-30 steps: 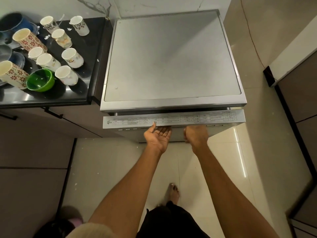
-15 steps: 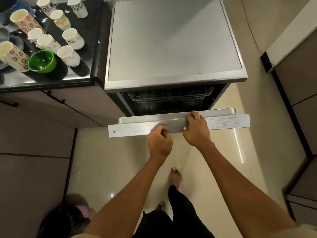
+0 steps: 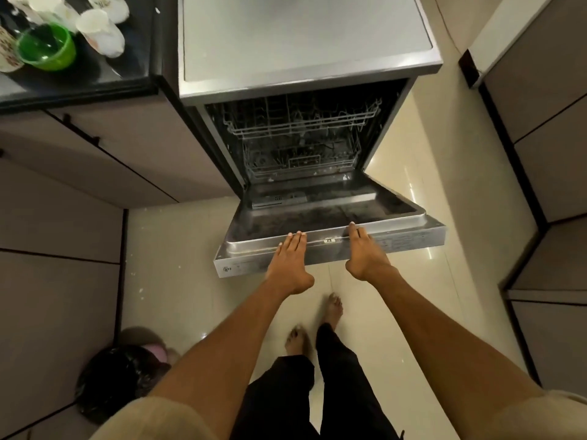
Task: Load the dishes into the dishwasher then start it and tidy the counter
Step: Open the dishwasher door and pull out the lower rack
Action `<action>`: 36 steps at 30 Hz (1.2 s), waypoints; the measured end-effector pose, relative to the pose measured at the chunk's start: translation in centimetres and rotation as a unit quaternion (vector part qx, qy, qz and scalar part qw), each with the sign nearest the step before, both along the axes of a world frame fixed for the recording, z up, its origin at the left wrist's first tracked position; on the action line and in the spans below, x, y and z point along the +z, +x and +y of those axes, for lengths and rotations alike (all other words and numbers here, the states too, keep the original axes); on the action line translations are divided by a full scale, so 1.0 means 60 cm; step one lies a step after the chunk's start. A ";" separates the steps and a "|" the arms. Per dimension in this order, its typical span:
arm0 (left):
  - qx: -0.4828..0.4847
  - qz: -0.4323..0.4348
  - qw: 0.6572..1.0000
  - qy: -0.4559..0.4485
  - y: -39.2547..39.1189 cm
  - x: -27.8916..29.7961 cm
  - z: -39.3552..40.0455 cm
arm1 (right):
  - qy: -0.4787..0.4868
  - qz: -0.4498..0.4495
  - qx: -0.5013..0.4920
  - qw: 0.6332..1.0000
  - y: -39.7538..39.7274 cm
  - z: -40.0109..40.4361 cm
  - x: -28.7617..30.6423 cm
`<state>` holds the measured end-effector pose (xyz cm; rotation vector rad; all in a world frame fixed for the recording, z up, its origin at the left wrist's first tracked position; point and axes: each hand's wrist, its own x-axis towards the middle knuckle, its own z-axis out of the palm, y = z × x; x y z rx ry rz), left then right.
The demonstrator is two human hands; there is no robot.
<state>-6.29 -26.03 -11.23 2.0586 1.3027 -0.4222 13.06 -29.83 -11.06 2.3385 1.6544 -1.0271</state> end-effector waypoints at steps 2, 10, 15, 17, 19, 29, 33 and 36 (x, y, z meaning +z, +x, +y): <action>0.006 -0.003 1.000 -0.005 0.003 -0.013 -0.020 | -0.015 0.001 0.004 1.000 -0.001 -0.019 -0.016; -0.009 0.028 0.999 -0.023 0.017 -0.110 -0.061 | -0.019 -0.044 0.054 0.997 0.008 -0.077 -0.096; -0.004 0.051 0.998 -0.042 0.019 -0.169 -0.114 | 0.004 -0.030 0.051 0.998 0.022 -0.115 -0.151; 0.006 0.051 0.997 -0.057 0.021 -0.199 -0.136 | -0.002 -0.018 0.063 0.998 0.029 -0.136 -0.181; 0.019 0.053 0.996 -0.071 0.024 -0.232 -0.159 | -0.018 -0.010 0.101 0.995 0.035 -0.161 -0.217; 0.032 0.090 0.990 -0.106 0.029 -0.429 -0.262 | -0.089 -0.033 0.189 0.977 0.027 -0.276 -0.428; 0.041 0.091 0.988 -0.118 0.033 -0.496 -0.283 | -0.101 -0.054 0.192 0.975 0.013 -0.305 -0.501; 0.040 0.089 0.988 -0.123 0.027 -0.540 -0.294 | -0.114 -0.063 0.196 0.972 0.006 -0.313 -0.548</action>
